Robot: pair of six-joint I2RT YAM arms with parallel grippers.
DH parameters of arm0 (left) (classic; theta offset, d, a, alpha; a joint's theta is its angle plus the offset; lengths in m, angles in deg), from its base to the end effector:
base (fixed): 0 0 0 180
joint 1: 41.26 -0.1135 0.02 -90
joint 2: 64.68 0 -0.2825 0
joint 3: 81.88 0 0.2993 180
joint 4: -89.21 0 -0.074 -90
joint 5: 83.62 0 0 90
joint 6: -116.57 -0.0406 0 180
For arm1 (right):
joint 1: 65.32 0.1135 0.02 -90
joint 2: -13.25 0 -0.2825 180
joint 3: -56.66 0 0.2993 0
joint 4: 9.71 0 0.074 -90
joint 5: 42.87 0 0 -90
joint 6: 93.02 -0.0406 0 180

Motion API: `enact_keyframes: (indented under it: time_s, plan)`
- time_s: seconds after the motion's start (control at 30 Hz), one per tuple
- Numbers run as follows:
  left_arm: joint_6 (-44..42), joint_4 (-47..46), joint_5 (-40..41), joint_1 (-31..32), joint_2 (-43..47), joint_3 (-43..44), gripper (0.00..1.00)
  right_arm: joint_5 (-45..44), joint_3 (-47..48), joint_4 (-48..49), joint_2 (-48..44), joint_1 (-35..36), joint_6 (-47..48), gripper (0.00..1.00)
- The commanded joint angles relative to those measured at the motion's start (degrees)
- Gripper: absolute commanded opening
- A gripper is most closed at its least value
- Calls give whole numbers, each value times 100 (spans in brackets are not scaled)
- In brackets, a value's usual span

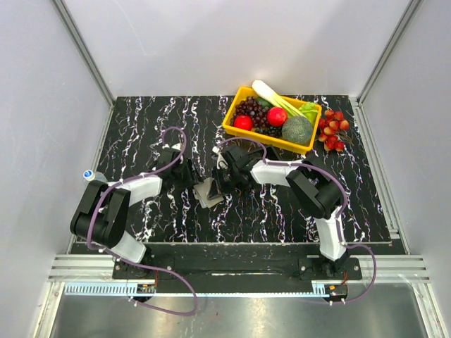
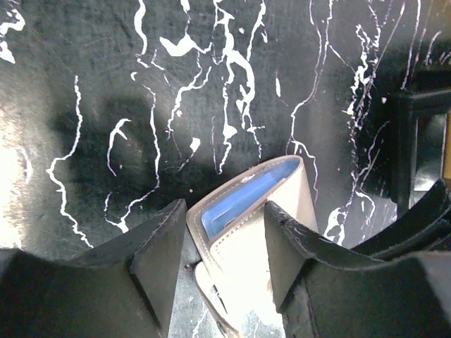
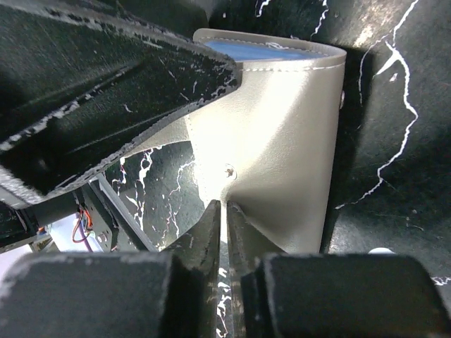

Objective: Put the credit cards into the card holder
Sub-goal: Close the card holder at the center of the board.

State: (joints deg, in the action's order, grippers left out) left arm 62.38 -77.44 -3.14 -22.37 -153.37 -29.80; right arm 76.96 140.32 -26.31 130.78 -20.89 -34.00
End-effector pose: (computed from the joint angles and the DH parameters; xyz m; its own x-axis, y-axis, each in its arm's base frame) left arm 0.3074 -0.1123 0.1301 -0.8332 -0.3248 -0.4476 -0.0832 0.8738 -0.4791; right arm 0.3205 0.3425 0.1130 -0.9012 -0.2581 -0.3482 -0.4310 0.6190 0.6566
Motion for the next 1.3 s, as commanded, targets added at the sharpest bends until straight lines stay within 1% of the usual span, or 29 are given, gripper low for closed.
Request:
enact_keyframes:
  time_s: [0.0,0.1,0.13,0.23,0.3,0.37,0.47,0.5,0.6,0.7,0.77,0.83,0.9,0.97,1.03,1.1,1.13,1.2,1.27]
  plan:
    - [-153,-151,-489,18,71,-333,50,-477,103,-313,33,-74,153,14]
    - [-206,-345,-682,18,9,-395,38,-451,129,-445,59,-74,312,16]
    - [-180,-380,-709,18,-17,-438,30,-442,147,-463,50,-74,373,17]
    - [-66,-529,-806,18,0,-596,12,-469,191,-533,6,-74,427,19]
    - [13,-547,-745,18,53,-711,5,-434,226,-551,-29,-74,426,20]
    - [110,-582,-640,18,140,-869,0,-451,279,-586,-99,-74,444,23]
    - [277,-565,-438,18,272,-1053,0,-565,340,-718,-379,-101,435,28]
    - [373,-556,-367,26,334,-1124,0,-635,340,-796,-546,-101,453,32]
    - [785,-521,-51,53,685,-1396,0,-1074,235,-1130,-1108,-101,374,39]
    - [1330,-504,239,263,1133,-1695,0,-1198,-168,-1316,-1531,-92,-73,41]
    - [1734,-355,599,587,1440,-1757,0,-1128,-537,-1298,-1751,-83,-512,43]
    - [2164,-65,1081,991,1634,-1775,0,-1137,-836,-1272,-1874,-57,-785,43]
    - [2700,24,1399,1273,1757,-1871,0,-1119,-1100,-1184,-2006,13,-1031,43]
    - [3184,-2,1610,1423,1889,-2081,0,-1110,-1302,-1184,-2111,75,-1286,44]
    - [3493,-81,1707,1459,2039,-2275,0,-1224,-1574,-1201,-2252,154,-1445,44]
    - [3520,-152,1795,1494,2162,-2407,0,-1574,-1820,-1193,-2393,242,-1463,45]
    - [3442,-326,1822,1503,2223,-2469,0,-1646,-1926,-1097,-2419,251,-1324,45]
    - [3127,-337,1866,1503,2294,-2461,0,-1830,-1989,-973,-2420,251,-702,45]
    - [2566,-275,1884,1503,2303,-2329,0,-1971,-1945,-902,-2385,242,-112,46]
